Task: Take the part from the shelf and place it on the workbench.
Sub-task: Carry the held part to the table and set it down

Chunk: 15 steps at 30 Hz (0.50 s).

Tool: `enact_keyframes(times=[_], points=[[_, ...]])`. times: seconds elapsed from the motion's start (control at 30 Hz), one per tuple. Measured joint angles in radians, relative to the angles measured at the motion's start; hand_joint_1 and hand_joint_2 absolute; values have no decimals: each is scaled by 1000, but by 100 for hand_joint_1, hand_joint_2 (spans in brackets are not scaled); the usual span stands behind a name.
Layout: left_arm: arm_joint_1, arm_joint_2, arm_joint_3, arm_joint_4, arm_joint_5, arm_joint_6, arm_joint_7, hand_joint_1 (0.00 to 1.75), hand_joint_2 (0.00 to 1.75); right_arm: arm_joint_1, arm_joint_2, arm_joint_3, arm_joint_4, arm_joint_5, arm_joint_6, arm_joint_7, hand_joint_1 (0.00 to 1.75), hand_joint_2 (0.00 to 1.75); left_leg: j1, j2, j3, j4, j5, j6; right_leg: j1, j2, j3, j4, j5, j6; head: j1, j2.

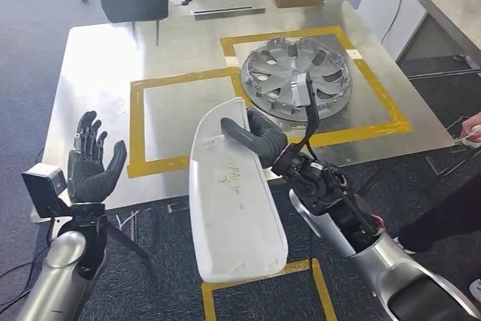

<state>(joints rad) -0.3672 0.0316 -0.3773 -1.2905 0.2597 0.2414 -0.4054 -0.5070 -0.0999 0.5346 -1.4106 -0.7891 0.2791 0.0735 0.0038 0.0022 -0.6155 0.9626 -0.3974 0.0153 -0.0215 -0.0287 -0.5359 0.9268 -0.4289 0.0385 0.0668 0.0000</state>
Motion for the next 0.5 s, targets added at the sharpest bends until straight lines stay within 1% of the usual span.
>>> enact_keyframes(times=[0.03, 0.13, 0.27, 0.5], points=[[0, 0, 0, 0, 0, -1, 0, 0, 175, -4, 0, 0, 4, 4, 2, 2, 175, 175, 0, 0, 0, 0, 0, 0, 0, 0, 0, 0, -1, 5, -1, 0], [-1, -1, 0, 0, -6, 0, -1, 0, 175, -20, 0, 1, 19, 9, 13, 2, 175, 175, 2, 0, 1, 0, 0, 0, 1, 0, 0, 1, -1, 8, -6, 0], [-4, -4, 0, 0, -16, -1, -8, 0, 175, -59, 0, 4, 62, 35, 34, -12, 175, 175, 4, 1, 2, -1, 1, -1, 3, 0, -1, 3, -2, 8, -12, 0], [-19, -16, -8, 3, -21, -2, -15, 0, 175, -168, 8, 16, 208, 99, 87, -58, 175, 175, 5, 1, 2, -2, 2, -3, 4, 0, -1, 5, -2, 7, -19, 0]])
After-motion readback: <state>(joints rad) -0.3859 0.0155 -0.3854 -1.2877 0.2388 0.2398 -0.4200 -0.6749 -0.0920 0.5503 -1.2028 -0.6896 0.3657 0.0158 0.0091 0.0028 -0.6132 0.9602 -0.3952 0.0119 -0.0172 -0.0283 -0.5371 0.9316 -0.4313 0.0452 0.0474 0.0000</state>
